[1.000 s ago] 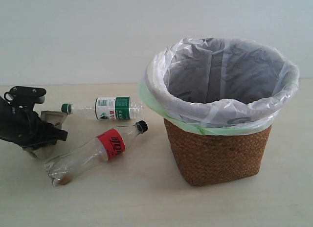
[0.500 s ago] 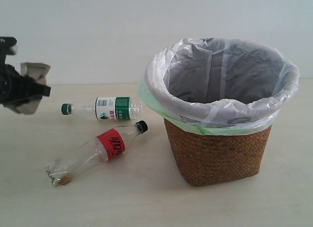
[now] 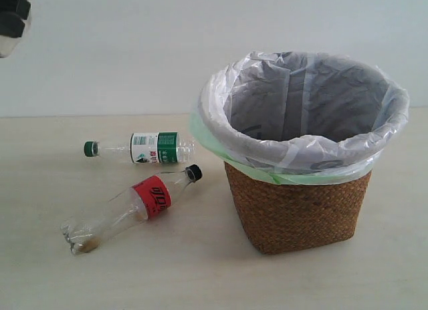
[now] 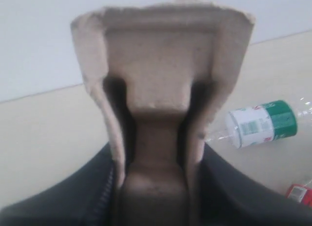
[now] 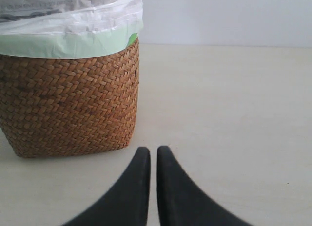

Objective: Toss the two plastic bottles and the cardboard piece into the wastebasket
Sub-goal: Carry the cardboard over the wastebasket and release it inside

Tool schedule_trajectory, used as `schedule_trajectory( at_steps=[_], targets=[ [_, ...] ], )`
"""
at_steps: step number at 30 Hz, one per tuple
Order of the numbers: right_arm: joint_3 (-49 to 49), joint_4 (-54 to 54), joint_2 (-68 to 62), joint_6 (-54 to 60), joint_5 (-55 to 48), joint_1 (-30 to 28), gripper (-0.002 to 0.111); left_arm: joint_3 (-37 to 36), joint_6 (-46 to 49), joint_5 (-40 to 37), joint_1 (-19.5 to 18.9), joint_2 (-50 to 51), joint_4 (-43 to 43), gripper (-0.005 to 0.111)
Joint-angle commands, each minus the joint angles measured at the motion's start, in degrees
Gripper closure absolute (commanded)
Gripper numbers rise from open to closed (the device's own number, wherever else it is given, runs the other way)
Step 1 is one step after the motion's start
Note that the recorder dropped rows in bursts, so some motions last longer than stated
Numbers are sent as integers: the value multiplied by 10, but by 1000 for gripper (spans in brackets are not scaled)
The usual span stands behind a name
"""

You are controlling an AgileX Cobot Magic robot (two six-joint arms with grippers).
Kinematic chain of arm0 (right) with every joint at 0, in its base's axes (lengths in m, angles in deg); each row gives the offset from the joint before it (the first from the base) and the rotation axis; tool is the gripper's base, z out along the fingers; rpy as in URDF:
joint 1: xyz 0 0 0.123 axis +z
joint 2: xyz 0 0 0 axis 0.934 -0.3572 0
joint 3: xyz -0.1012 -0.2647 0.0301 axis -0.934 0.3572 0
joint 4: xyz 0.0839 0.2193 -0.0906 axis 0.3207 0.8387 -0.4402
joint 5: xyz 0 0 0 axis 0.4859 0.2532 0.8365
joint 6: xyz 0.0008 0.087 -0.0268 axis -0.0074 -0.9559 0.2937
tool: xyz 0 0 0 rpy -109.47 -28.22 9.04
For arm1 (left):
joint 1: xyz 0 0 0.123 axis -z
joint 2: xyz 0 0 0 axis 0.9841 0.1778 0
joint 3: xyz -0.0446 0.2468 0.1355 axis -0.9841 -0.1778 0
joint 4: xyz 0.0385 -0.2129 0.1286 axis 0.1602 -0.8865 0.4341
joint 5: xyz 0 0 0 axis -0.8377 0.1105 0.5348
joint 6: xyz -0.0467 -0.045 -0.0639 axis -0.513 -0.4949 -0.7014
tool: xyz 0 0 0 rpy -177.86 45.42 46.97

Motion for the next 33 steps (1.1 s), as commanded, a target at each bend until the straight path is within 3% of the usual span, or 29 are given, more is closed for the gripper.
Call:
schedule_trajectory(
  at_steps=[1,5,10,11,13,15,16,18,20,21,26,31,33],
  targets=[
    [-1,-5,3,2,5,1,106,2,-32,-22,2,0,48,103],
    [-1,-5,3,2,5,1,106,2,-30,-34,21,13,47,103],
    [-1,-5,3,2,5,1,106,2,23,-43,83,39,5,103],
    [-1,-5,3,2,5,1,106,7,98,-29,119,43,-113,103],
    [-1,-5,3,2,5,1,106,21,192,-7,153,43,-297,102],
    [-1,-5,3,2,5,1,106,50,308,-1,187,44,-462,92],
    [-1,-5,3,2,5,1,106,67,342,4,205,44,-525,80],
    [-1,-5,3,2,5,1,106,98,353,28,242,44,-571,41],
    [-1,-5,3,2,5,1,106,122,327,54,275,50,-521,4],
    [-1,-5,3,2,5,1,106,131,279,52,292,60,-424,-1],
    [-1,-5,3,2,5,1,106,132,89,42,294,88,-183,0],
    [-1,-5,3,2,5,1,106,132,101,-1,289,92,-155,0],
    [-1,-5,3,2,5,1,106,132,118,-48,289,91,-76,0]
  ],
)
